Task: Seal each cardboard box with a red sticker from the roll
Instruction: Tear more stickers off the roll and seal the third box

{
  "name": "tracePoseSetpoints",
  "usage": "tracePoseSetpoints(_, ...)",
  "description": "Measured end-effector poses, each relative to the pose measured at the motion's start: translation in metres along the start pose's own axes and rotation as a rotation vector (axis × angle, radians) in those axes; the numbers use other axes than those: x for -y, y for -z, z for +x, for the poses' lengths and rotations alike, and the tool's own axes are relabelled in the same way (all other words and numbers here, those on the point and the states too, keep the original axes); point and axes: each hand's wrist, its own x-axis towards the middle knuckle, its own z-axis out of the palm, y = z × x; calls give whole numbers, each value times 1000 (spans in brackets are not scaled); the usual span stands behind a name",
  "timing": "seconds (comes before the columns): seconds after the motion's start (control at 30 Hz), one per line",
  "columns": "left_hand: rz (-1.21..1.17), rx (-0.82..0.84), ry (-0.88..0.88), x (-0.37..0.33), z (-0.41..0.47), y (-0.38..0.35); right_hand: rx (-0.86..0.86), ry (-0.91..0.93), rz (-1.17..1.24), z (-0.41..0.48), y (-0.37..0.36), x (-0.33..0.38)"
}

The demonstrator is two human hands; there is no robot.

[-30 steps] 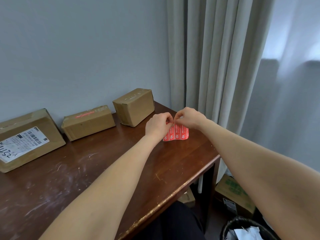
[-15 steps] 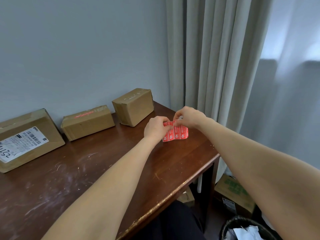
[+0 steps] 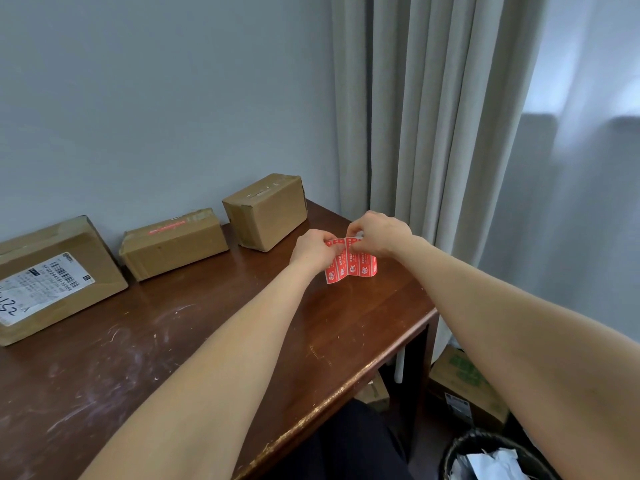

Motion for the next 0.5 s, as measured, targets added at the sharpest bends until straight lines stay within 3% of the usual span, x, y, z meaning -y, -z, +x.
tracePoseSetpoints(0.37, -104, -67, 67, 2, 0, -6, 18, -7, 29, -3, 2, 1)
tracePoseSetpoints(0.5, -235, 0, 121, 5, -4, -6, 34, -22, 45, -4, 3, 0)
